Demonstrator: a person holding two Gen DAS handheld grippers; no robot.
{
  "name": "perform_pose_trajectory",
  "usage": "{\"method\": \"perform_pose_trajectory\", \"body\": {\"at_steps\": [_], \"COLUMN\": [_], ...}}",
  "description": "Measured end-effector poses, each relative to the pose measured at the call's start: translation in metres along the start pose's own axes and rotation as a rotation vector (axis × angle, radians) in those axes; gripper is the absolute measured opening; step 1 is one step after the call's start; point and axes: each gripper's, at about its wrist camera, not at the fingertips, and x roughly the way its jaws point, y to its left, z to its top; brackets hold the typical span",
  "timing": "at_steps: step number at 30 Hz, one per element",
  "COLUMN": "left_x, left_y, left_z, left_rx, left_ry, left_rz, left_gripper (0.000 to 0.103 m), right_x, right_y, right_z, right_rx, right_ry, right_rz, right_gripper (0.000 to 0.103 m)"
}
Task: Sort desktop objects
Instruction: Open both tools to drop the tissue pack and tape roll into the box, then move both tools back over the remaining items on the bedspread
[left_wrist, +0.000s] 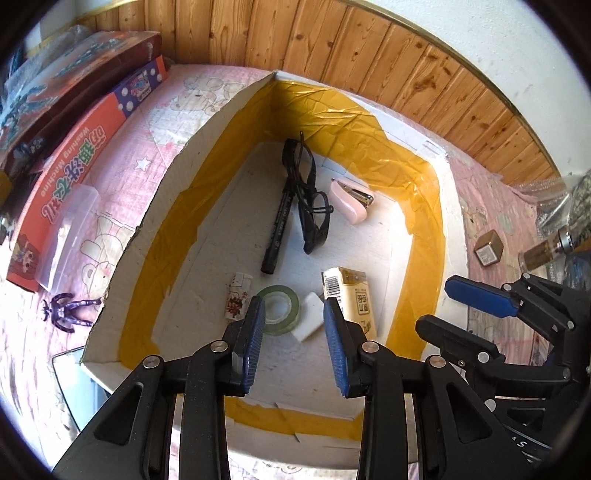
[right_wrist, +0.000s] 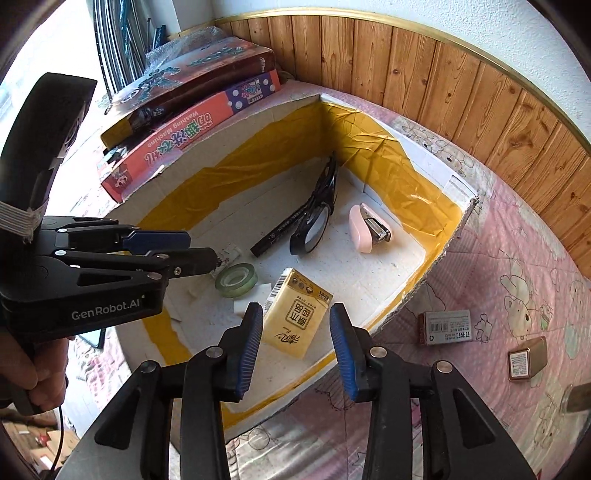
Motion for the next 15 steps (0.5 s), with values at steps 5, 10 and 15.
{"method": "perform_pose_trajectory", "body": {"at_steps": [5, 10, 15], "left_x": [-0.023, -0.042, -0.057], "left_y": [-0.015, -0.029, -0.042], "left_z": [-0.010, -0.022, -0.038], "left_rx": [0.044, 0.081, 0.108], "left_ry": [-0.045, -0.082, -0.114], "left_rz": [0.030, 0.056, 0.071], "left_gripper": [0.035, 0.035, 0.035], "right_x": [-0.023, -0.041, -0.058], "right_y": [0.004, 0.002, 0.004], "right_z": [-0.012, -0.028, -0.048], "right_rx": [0.003, 0.026, 0.056], "right_ry": [-0.054, -0.101, -0.162], "right_rz": [0.028, 0.047, 0.070], "right_gripper": [0.043, 0.044, 0.044]}}
